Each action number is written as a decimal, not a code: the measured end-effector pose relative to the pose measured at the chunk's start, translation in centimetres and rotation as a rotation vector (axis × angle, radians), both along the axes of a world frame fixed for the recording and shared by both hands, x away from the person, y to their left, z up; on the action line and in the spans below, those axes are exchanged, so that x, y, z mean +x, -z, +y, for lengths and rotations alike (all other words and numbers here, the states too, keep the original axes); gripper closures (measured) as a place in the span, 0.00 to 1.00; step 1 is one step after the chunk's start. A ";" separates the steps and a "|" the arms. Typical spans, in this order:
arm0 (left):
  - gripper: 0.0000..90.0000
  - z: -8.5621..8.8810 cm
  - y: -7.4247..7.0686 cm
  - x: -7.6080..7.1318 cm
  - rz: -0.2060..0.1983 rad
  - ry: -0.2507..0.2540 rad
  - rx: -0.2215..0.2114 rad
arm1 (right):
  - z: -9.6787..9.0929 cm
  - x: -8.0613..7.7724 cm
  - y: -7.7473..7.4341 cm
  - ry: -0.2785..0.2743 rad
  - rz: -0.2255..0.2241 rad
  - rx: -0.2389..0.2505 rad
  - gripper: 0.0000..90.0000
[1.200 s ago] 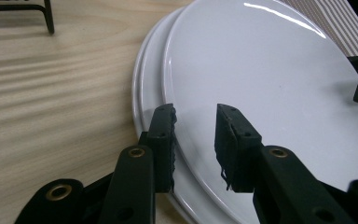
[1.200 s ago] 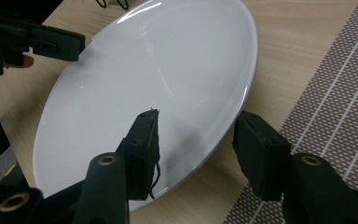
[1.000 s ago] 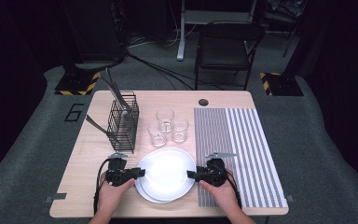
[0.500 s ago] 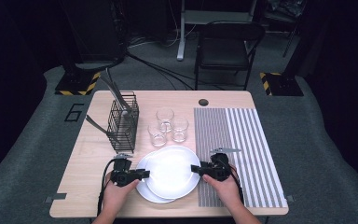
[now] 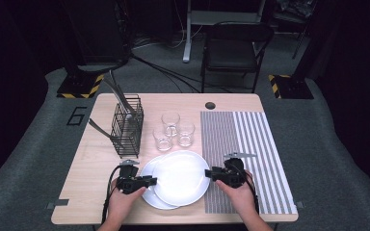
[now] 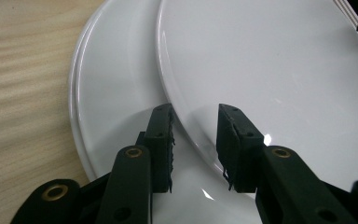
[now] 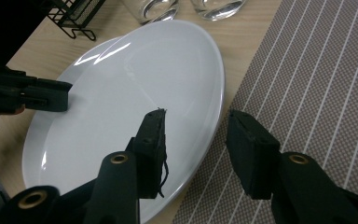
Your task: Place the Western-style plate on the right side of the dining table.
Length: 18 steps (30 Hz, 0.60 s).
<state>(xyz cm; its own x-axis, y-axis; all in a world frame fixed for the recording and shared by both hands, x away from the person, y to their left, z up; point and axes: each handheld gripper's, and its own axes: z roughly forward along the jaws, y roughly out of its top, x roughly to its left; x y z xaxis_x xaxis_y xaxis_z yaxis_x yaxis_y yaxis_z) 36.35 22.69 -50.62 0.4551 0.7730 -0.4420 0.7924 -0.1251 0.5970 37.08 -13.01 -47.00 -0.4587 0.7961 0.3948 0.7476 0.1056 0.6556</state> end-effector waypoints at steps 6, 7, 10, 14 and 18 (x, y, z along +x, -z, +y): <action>0.72 -0.2 0.0 -0.3 -0.018 -0.012 0.001 | -0.2 -1.9 0.8 0.012 0.055 0.015 0.62; 0.72 -0.3 0.0 -0.3 -0.021 -0.014 0.001 | -0.2 -2.0 1.1 0.014 0.062 0.018 0.62; 0.72 -0.3 0.1 -0.3 -0.022 -0.017 0.003 | -0.4 -2.2 1.8 0.015 0.086 0.044 0.63; 0.72 -0.2 0.1 -0.3 -0.020 -0.016 -0.006 | -0.3 -2.5 2.5 0.000 0.137 0.110 0.67; 0.72 -0.2 0.2 -0.3 -0.026 -0.014 -0.009 | 0.4 -2.5 2.6 -0.028 0.132 0.106 0.73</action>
